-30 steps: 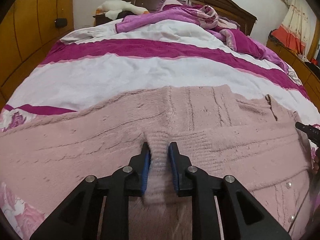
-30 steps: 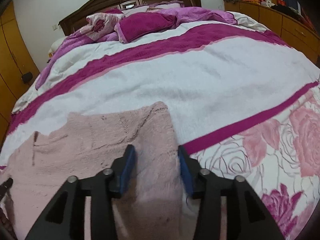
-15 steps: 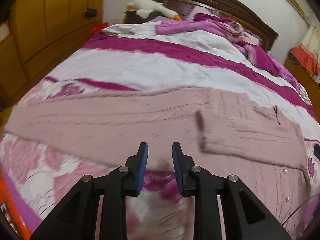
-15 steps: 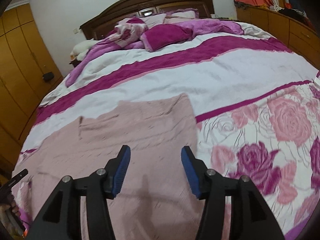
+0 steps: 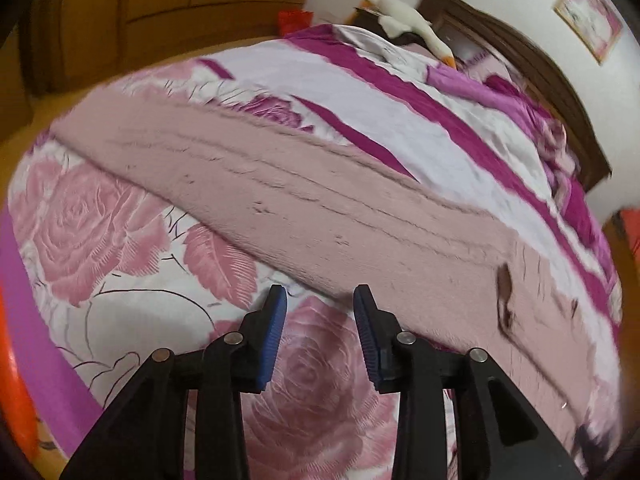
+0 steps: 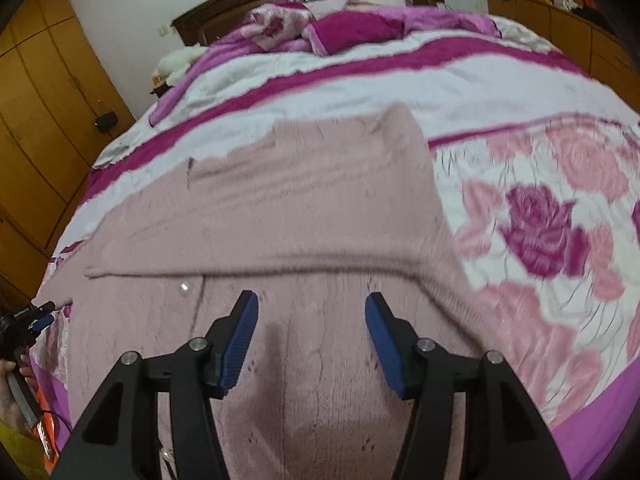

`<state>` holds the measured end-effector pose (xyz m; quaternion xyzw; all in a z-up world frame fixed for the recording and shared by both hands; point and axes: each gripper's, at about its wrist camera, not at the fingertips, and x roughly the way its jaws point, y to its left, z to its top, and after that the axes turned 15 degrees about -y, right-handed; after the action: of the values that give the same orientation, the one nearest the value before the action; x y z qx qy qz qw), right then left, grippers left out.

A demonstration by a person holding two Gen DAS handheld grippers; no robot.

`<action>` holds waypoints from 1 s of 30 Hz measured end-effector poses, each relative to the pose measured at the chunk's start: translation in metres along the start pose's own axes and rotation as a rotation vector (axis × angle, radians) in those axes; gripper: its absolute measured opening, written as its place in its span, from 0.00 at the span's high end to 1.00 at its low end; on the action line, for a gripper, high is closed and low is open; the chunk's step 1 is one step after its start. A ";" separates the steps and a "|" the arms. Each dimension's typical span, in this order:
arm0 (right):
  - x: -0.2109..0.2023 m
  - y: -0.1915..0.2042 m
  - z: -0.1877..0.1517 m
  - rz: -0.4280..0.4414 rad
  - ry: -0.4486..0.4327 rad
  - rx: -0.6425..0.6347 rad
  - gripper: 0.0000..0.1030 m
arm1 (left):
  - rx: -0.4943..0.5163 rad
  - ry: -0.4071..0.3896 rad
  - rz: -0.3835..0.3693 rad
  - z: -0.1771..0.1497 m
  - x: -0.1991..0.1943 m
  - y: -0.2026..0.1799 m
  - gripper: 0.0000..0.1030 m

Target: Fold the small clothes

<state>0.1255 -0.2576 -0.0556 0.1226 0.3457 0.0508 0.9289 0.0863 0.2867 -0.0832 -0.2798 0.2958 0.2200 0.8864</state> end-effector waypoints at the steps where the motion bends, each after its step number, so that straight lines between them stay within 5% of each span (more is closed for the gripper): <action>1: 0.003 -0.001 -0.003 -0.006 0.007 0.008 0.43 | -0.021 -0.002 -0.009 0.000 0.001 0.004 0.88; 14: 0.016 -0.007 -0.024 -0.021 0.008 0.011 0.39 | -0.261 -0.079 -0.053 0.013 0.020 0.034 0.86; 22: 0.016 -0.007 -0.024 -0.020 0.008 0.011 0.39 | -0.251 -0.110 -0.051 0.023 0.034 0.029 0.86; 30: 0.016 -0.006 -0.022 -0.016 0.012 0.014 0.39 | -0.184 -0.171 -0.216 0.034 0.010 0.014 1.00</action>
<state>0.1235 -0.2563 -0.0836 0.1259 0.3526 0.0416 0.9263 0.0996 0.3203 -0.0718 -0.3700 0.1659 0.1725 0.8976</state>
